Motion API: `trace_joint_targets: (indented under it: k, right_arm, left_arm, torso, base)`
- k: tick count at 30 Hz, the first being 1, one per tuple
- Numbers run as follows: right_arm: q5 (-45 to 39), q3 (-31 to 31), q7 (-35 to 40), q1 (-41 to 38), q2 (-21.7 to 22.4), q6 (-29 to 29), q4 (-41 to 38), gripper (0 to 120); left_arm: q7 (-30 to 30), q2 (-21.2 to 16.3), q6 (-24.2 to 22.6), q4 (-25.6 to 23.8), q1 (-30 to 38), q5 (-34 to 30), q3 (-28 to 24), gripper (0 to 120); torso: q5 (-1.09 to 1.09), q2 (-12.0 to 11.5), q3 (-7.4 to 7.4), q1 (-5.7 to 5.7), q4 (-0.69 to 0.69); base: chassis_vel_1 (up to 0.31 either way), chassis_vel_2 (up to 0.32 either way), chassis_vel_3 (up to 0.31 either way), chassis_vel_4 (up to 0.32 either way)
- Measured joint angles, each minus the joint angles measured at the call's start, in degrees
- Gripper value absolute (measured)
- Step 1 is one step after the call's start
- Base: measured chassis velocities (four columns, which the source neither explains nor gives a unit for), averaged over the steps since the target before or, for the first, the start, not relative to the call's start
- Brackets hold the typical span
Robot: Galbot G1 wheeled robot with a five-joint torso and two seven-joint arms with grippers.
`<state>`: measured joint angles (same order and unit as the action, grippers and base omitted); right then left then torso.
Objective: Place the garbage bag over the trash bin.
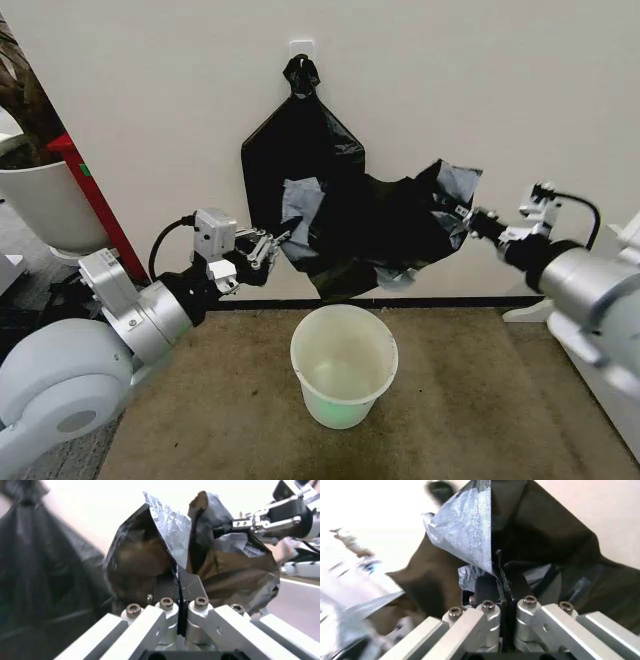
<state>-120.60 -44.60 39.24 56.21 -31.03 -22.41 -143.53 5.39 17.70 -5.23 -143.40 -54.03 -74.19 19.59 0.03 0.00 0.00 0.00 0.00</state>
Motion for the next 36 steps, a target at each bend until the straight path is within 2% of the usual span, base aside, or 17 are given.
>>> trace_joint_targets:
  k: [5,6,9,11,19,29,36]
  right_arm:
    - [-15.6,-7.7,-1.7,-1.2,7.8,-0.3,0.0,0]
    - [-15.6,-7.7,-1.7,-1.2,7.8,-0.3,0.0,0]
    - [-22.6,-10.1,-1.0,-1.3,10.7,-0.9,0.1,0]
    - [-23.8,-8.8,-0.6,-1.4,11.0,-1.3,0.1,0]
    - [-17.4,4.1,1.1,-0.7,5.6,-2.0,0.2,0]
    - [-14.6,8.4,1.1,0.2,1.3,-2.3,0.3,0]
    - [-9.1,14.7,-0.8,-0.8,-2.6,-2.6,0.6,0]
  left_arm:
    - [-1.3,-1.6,0.2,0.0,4.1,-2.6,-0.3,0]
    - [-1.3,-1.6,0.2,0.0,4.1,-2.6,-0.3,0]
    - [-1.4,-1.7,0.2,0.1,4.7,-3.2,-0.4,0]
    - [-1.4,-1.2,0.2,0.1,3.6,-2.9,-0.4,0]
    - [-1.2,0.8,0.2,0.5,-3.9,1.7,-0.2,0]
    - [-1.3,3.3,0.7,2.1,-10.1,7.5,-0.6,0]
    - [-1.1,4.3,1.7,5.2,-11.9,10.2,-0.5,0]
  torso:
    - [-0.02,0.0,0.00,0.00,0.00]
    - [-0.02,0.0,0.00,0.00,0.00]
    - [-0.02,0.0,0.00,0.00,0.00]
    - [-0.03,0.0,-0.01,0.00,-0.01]
    - [-0.02,0.0,0.00,0.00,0.01]
    - [-0.03,0.0,0.00,0.00,0.00]
    - [-0.04,0.0,0.00,0.00,0.00]
  base:
    - [0.000,0.000,0.000,0.000]
    - [0.000,0.000,0.000,0.000]
    - [0.000,0.000,0.000,0.000]
    - [0.000,0.000,0.000,0.000]
    - [0.000,0.000,0.000,0.000]
    - [0.000,0.000,0.000,0.000]
    - [0.000,0.000,0.000,0.000]
